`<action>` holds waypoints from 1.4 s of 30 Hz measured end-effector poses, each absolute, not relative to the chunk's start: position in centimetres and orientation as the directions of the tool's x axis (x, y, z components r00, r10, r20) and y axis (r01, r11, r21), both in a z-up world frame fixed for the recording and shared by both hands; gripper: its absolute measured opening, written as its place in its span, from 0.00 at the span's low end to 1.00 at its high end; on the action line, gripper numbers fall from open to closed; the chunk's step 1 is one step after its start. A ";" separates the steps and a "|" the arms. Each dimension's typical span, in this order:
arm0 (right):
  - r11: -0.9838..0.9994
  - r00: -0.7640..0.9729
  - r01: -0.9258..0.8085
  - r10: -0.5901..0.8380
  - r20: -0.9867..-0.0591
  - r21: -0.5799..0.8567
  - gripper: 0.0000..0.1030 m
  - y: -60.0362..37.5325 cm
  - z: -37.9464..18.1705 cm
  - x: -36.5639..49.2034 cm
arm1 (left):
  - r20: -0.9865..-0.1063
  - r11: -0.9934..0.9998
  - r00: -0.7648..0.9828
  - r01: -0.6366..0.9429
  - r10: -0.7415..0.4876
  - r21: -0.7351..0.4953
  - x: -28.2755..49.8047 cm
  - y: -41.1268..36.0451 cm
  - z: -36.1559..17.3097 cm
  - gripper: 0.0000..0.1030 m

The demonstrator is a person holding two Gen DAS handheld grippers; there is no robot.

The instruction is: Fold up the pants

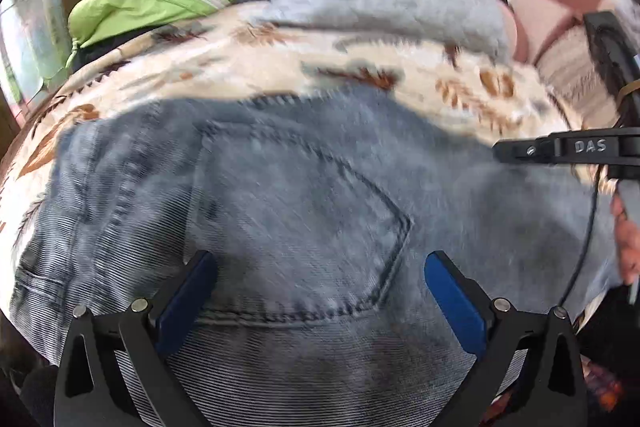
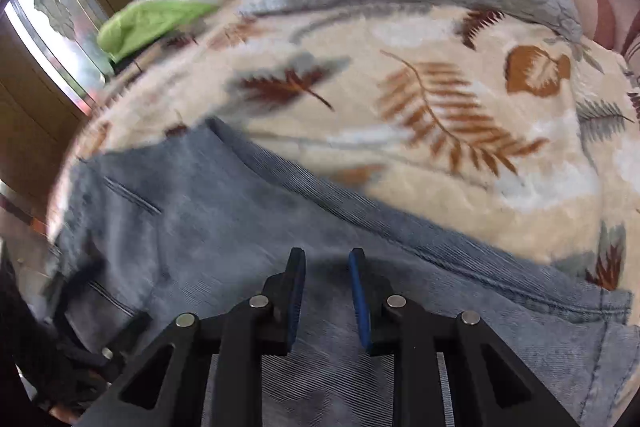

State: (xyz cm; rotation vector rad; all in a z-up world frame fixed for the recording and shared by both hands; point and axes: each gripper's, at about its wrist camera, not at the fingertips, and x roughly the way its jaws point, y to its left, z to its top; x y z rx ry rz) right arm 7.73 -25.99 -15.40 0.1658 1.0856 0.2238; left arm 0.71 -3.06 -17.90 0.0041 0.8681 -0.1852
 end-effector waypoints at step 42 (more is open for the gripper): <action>0.879 0.287 -0.473 0.217 -0.933 0.059 0.23 -12.8 -17.7 17.1 | -0.912 0.993 0.402 -0.041 -0.088 -0.114 -0.9 4.7 -19.6 0.92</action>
